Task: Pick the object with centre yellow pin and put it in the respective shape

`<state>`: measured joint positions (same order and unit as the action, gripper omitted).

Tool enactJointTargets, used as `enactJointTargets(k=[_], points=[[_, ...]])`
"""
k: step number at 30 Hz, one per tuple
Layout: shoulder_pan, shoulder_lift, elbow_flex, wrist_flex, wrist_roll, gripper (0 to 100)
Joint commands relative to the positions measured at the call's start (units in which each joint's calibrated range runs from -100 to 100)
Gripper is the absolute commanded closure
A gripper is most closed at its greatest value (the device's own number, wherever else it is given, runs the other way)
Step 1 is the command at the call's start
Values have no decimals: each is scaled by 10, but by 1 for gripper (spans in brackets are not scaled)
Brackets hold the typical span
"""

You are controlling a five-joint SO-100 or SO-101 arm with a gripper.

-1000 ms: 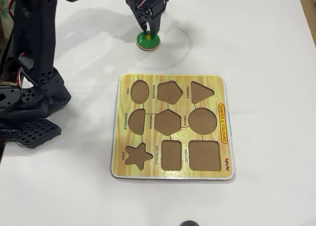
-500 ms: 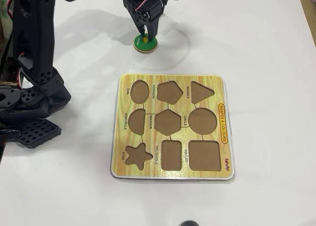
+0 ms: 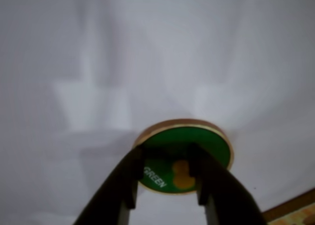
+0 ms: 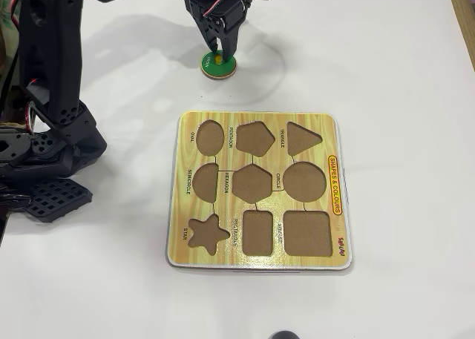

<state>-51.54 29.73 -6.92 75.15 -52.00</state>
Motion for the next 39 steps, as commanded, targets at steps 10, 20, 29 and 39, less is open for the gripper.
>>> enactJointTargets(k=[10, 20, 29, 39], points=[[0, -10, 31, 6, 2, 90], [0, -9, 31, 6, 2, 99], [-1, -24, 26, 6, 2, 99], [0, -70, 68, 6, -2, 99]])
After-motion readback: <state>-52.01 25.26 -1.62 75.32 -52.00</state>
